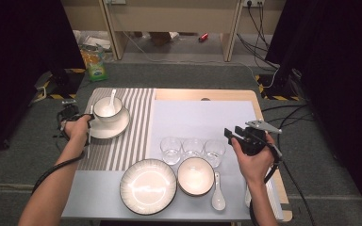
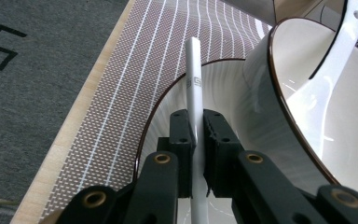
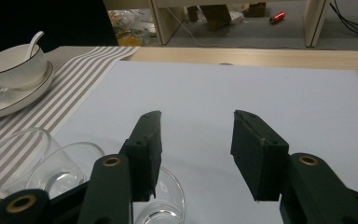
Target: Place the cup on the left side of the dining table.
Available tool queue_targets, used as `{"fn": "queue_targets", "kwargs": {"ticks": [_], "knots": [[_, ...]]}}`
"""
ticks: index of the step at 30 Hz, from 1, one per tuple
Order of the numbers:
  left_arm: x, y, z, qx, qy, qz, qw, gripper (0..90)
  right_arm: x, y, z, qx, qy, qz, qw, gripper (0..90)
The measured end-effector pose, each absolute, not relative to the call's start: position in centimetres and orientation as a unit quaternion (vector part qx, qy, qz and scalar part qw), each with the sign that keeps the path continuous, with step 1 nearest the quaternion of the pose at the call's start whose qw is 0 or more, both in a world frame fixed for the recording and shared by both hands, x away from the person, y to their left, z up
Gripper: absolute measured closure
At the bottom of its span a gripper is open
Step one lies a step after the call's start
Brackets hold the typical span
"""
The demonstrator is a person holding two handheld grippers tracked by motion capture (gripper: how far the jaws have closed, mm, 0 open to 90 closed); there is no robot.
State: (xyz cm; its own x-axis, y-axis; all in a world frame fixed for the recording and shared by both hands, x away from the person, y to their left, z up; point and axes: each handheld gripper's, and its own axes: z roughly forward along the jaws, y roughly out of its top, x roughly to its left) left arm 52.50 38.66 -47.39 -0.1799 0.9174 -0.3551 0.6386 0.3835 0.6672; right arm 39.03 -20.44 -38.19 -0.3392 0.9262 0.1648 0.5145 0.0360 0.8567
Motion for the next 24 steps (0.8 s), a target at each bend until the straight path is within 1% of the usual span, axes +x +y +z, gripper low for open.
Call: {"fn": "queue_targets", "kwargs": {"ticks": [4,7,12,24], "knots": [[52.5,38.7,-47.4,0.526,0.743,0.192,0.368,79.1,39.0,-20.5,-38.2,0.527,0.683,0.452,0.228,52.9],[52.4,38.8,-47.4,0.527,0.742,0.191,0.369,75.6,39.0,-20.5,-38.2,0.529,0.683,0.450,0.227,52.9],[52.0,38.8,-47.4,0.530,0.739,0.193,0.370,73.7,39.0,-20.4,-38.2,0.528,0.683,0.451,0.229,52.9],[49.5,39.0,-46.3,0.554,0.721,0.191,0.370,66.6,38.9,-20.4,-38.1,0.529,0.683,0.449,0.229,52.9]]}}
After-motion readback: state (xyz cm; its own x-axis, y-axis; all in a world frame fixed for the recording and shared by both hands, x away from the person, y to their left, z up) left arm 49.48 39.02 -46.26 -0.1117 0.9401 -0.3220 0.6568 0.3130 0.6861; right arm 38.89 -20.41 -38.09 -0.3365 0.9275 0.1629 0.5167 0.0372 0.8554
